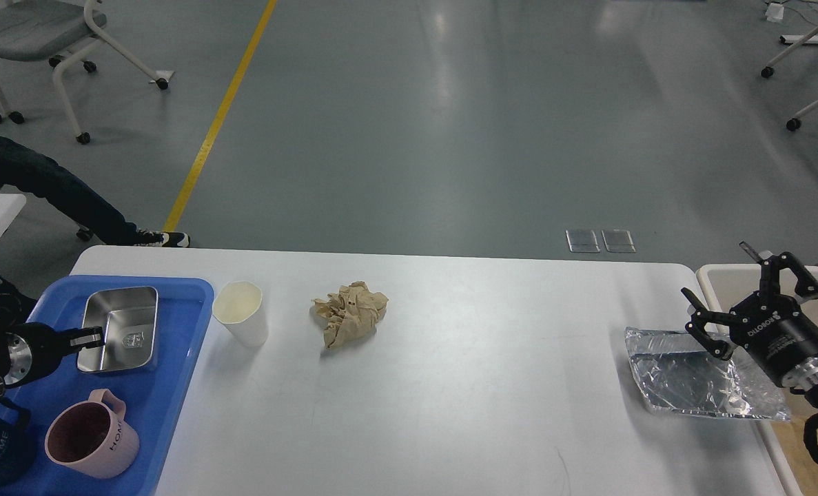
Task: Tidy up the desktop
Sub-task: 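Lift the metal tin and lower it into the blue tray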
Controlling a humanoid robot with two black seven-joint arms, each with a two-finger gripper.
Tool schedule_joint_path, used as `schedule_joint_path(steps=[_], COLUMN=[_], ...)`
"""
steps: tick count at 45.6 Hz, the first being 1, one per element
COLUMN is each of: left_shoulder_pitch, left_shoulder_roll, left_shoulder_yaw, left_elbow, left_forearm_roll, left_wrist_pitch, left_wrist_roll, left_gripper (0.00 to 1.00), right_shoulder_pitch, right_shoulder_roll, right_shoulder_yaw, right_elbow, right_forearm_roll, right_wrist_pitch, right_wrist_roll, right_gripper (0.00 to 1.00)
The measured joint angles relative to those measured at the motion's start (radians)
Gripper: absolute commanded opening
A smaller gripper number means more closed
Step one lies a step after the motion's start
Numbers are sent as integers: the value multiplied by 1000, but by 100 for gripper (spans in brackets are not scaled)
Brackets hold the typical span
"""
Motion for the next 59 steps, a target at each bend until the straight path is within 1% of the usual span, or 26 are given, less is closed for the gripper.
schedule_joint_path(steps=[3,7,12,15,17,20,25,32,43,53,59], left_shoulder_pitch=[3,4,4,4,4,1,-5,-8,-7,-2,1], left_shoulder_roll=[-18,-36,-46,-47,-48,-48,-44,-41,-39,-34,-35], left_shoulder_yaw=[0,0,0,0,0,-1,-3,-9,0,1,2], left_elbow=[26,44,49,49,48,45,43,42,42,42,42], left_forearm_roll=[-1,-11,-27,-37,-43,-49,-51,-69,-109,-109,-109], left_wrist_pitch=[0,4,20,30,33,33,33,20,15,15,15], left_wrist_roll=[1,8,30,33,32,29,20,12,10,-27,-31], left_gripper=[15,38,60,74,81,86,92,94,96,96,96], right_shoulder_pitch=[1,3,3,3,3,3,2,5,5,1,-2], right_shoulder_roll=[0,0,0,0,0,0,0,0,0,0,0], right_shoulder_yaw=[0,0,0,0,0,0,-1,-1,-1,-2,-2], right_elbow=[0,0,0,0,0,1,1,1,0,0,0], right_forearm_roll=[0,0,0,0,0,0,0,0,0,0,0], right_wrist_pitch=[0,0,0,0,0,0,0,0,0,0,0], right_wrist_roll=[0,0,0,0,0,0,0,0,0,0,0], right_gripper=[100,100,100,100,100,100,100,100,100,100,100])
